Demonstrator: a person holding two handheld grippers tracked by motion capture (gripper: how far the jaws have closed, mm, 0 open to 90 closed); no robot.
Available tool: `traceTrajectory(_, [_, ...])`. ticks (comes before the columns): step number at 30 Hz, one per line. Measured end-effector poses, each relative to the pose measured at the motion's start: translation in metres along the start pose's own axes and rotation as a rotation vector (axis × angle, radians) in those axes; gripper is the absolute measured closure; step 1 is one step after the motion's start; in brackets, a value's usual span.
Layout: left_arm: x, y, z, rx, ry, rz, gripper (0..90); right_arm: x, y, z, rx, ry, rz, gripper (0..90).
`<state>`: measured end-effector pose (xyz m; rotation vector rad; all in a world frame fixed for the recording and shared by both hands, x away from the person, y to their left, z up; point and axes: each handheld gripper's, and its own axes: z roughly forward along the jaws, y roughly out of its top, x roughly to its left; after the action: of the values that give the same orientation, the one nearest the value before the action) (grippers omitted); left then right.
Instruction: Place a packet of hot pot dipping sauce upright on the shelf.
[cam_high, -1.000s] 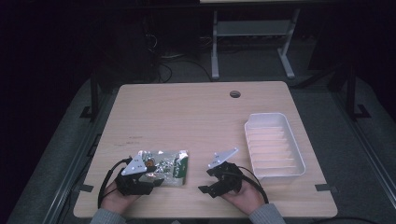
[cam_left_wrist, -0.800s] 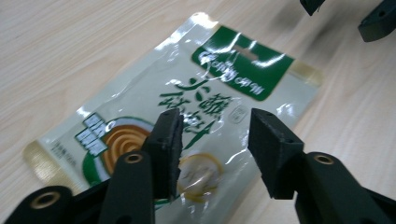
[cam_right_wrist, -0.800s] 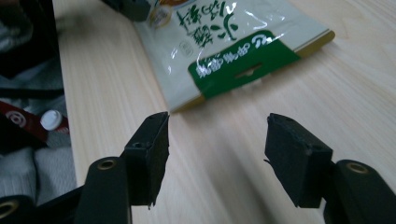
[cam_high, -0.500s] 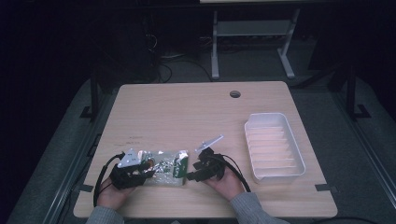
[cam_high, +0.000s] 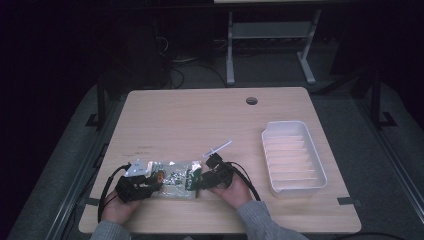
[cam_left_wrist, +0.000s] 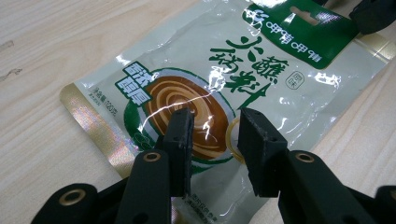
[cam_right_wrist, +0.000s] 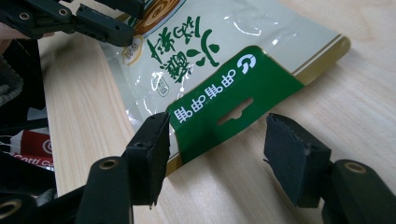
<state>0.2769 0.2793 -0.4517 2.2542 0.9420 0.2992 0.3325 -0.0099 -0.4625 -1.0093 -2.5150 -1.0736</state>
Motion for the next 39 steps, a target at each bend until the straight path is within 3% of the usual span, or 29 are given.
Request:
traceTrajectory(12, [-0.001,-0.001,0.001,0.001,-0.002,-0.001,62.8,0.004,0.007,0.011,0.001,0.029,0.007,44.0])
traceTrajectory(19, [-0.001,-0.001,0.002,0.004,-0.003,0.001,62.3,0.002,0.017,0.016,0.0,0.034,0.045,48.9])
traceTrajectory(22, [-0.001,-0.001,0.002,0.003,-0.003,0.002,62.2,0.0,0.021,0.021,-0.015,0.037,0.075,54.4])
traceTrajectory(23, [-0.001,-0.001,0.002,0.003,-0.002,0.002,62.1,-0.002,0.021,0.024,-0.021,0.033,0.087,61.4])
traceTrajectory(24, [-0.001,-0.001,0.002,0.003,-0.002,0.002,62.0,-0.002,0.021,0.024,-0.021,0.033,0.087,61.4])
traceTrajectory(28, [-0.001,-0.001,0.002,0.002,-0.003,0.002,62.0,-0.006,0.021,0.027,-0.041,0.026,0.123,75.2])
traceTrajectory(31, [-0.001,-0.001,0.002,0.006,-0.002,0.005,61.5,-0.01,0.021,0.029,-0.063,0.066,0.159,85.0])
traceTrajectory(32, [-0.001,-0.001,0.002,0.005,-0.004,0.005,61.5,-0.01,0.021,0.029,-0.063,0.066,0.159,85.0])
traceTrajectory(35, [0.0,-0.001,0.0,0.0,0.0,0.0,60.4,-0.015,0.02,0.025,-0.093,0.124,0.19,88.6])
traceTrajectory(39, [0.002,-0.002,-0.004,-0.023,0.009,-0.01,58.8,-0.014,0.025,0.012,-0.099,0.13,0.172,89.3])
